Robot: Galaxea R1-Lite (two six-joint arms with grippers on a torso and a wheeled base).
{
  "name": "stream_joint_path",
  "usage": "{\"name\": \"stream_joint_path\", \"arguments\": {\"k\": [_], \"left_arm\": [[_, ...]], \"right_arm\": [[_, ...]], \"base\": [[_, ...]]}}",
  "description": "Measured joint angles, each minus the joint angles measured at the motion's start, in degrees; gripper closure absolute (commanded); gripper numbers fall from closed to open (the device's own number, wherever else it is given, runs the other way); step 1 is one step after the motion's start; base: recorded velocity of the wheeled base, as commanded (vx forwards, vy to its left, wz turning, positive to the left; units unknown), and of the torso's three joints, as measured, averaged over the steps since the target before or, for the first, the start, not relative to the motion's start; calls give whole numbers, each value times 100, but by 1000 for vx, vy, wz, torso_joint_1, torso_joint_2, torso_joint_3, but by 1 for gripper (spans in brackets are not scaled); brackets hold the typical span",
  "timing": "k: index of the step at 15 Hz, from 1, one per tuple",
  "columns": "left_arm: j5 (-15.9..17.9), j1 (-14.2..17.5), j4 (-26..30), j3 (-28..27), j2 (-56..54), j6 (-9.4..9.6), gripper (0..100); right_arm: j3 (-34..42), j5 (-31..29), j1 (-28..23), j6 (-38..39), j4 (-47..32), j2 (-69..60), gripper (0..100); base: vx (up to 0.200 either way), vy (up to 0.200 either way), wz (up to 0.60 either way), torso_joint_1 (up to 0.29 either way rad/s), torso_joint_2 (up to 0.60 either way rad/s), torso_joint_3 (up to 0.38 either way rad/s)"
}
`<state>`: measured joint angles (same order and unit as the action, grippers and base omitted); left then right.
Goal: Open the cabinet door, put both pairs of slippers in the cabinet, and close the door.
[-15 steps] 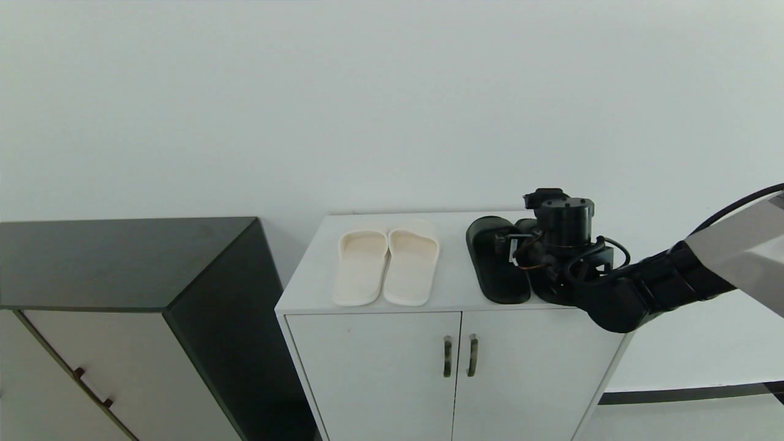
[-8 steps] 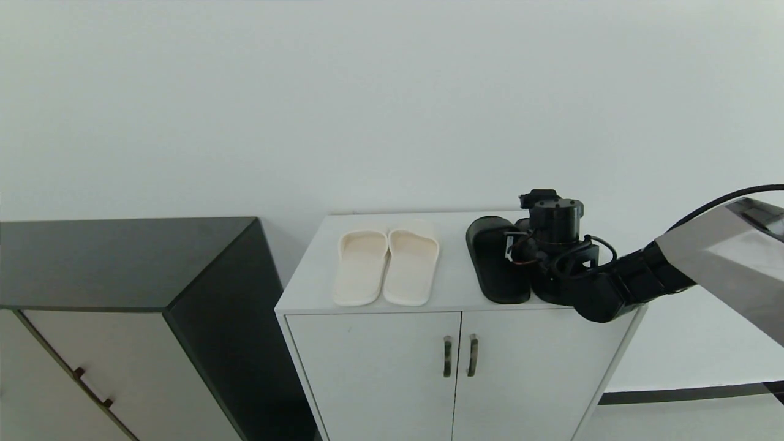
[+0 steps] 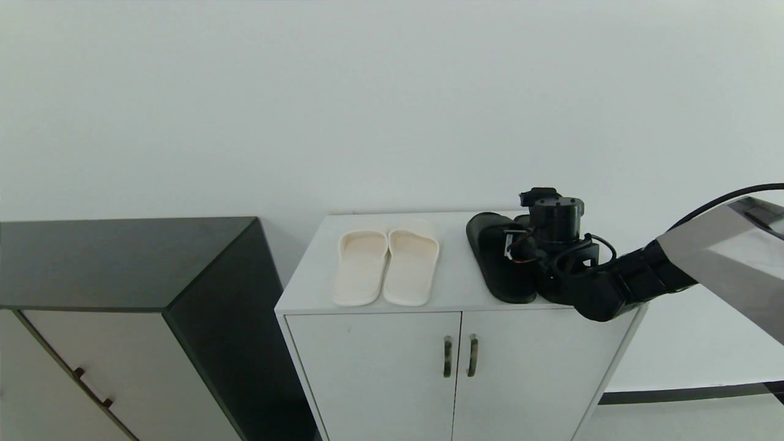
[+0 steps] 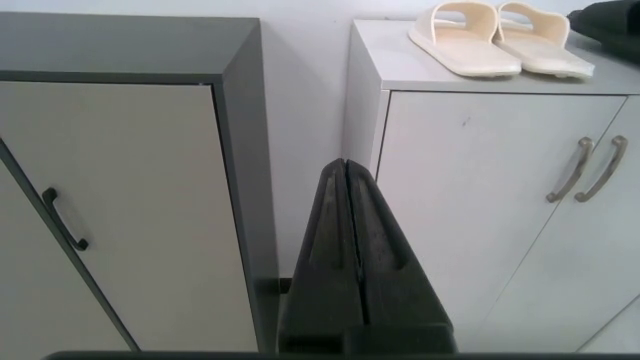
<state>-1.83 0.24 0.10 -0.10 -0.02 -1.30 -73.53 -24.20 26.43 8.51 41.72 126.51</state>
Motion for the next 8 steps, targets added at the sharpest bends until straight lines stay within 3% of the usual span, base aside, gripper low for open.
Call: {"name": "stream_joint_path", "arguments": {"k": [3,8], "left_arm": [[0,0,0,0,0,0,100],[0,5,0,0,0,0,100]], "right_arm": [[662,751,256,2,21,-669,100],[2555,2589,951,9,16,-2341,100]], "base": [[0,0,0,0,0,0],[0,0,0,0,0,0]]}}
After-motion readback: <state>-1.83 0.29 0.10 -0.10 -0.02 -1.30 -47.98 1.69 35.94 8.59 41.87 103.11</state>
